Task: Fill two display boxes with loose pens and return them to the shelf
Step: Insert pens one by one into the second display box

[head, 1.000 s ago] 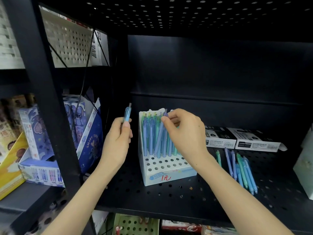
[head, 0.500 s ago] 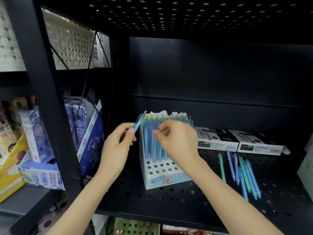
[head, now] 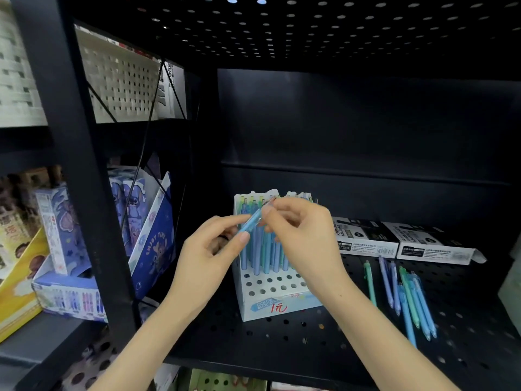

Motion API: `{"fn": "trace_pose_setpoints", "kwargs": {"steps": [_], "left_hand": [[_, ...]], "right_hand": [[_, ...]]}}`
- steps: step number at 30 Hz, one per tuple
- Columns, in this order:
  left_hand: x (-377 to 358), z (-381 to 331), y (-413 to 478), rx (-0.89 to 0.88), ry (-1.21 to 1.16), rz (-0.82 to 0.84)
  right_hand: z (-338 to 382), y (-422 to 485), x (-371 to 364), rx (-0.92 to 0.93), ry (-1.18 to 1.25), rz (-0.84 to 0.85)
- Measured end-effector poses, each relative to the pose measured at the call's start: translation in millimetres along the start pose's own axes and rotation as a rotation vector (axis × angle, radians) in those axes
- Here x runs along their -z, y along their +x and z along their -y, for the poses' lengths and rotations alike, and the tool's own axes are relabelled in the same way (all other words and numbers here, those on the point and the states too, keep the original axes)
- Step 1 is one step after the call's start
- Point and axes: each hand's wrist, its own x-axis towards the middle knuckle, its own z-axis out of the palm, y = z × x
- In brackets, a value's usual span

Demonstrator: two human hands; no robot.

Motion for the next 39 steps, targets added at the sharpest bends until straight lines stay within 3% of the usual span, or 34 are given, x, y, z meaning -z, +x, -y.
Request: {"fn": "trace_pose_setpoints", "kwargs": {"steps": [6, 12, 21, 27, 34, 39], "left_hand": [[4, 20, 3, 0.144, 0.091, -0.076], [-1, 43, -5, 0.237, 0.055, 0.059], [1, 59, -16, 0.253, -0.04, 0.12], [0, 59, -18, 0.228, -0.006, 0.157], [0, 58, -21, 0.187, 0.022, 0.181], [0, 59, -20, 0.19, 0.018, 0.194]], "right_hand": [[1, 13, 27, 0.063, -0.03, -0.243], [-7, 11, 20, 0.142, -0.364, -0.171], [-18, 10, -3, 0.183, -0.568, -0.015], [-18, 15, -11, 0.183, -0.529, -0.014], [-35, 17, -24, 0.402, -0.752, -0.195], [-44, 21, -17, 0.497, -0.803, -0.141]]}}
